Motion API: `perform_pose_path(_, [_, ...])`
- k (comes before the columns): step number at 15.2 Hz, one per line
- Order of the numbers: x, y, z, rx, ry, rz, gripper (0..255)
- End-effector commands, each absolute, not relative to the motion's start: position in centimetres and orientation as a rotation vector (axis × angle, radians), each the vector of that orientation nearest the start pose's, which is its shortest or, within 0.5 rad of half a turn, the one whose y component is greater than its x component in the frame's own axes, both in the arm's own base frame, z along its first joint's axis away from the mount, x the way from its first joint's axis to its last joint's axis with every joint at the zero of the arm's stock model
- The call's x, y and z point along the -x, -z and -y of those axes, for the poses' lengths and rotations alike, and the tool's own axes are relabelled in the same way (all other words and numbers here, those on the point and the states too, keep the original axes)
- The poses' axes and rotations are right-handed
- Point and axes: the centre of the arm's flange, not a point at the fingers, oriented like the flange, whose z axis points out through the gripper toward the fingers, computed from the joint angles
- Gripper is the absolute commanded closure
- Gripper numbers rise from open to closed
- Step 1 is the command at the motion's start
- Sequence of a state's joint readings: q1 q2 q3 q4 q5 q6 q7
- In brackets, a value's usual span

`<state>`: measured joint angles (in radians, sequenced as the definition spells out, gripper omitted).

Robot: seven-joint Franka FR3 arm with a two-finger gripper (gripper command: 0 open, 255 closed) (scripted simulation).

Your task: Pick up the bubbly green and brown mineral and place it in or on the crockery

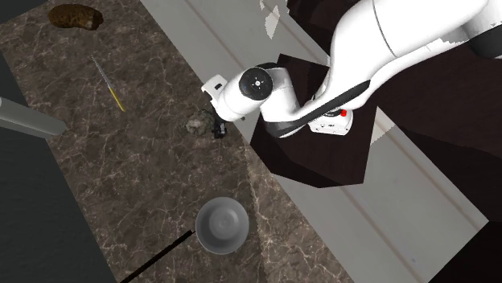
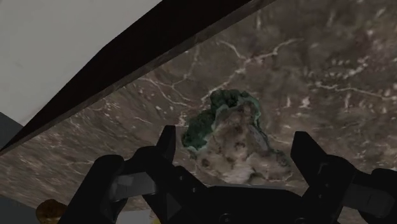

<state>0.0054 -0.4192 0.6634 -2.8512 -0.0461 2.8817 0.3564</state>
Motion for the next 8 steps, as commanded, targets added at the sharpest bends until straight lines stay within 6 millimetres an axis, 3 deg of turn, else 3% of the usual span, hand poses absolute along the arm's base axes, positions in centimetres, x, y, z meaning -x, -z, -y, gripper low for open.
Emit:
perform_pose_path(1, [-31.3,-31.8,-22.6,3.093,0.728,0.596,0])
perform_pose_path(5, [-32.2,-29.9,-22.6,3.093,0.728,0.596,0])
perform_pose_path(8, [-32.4,-29.6,-22.6,3.093,0.728,0.596,0])
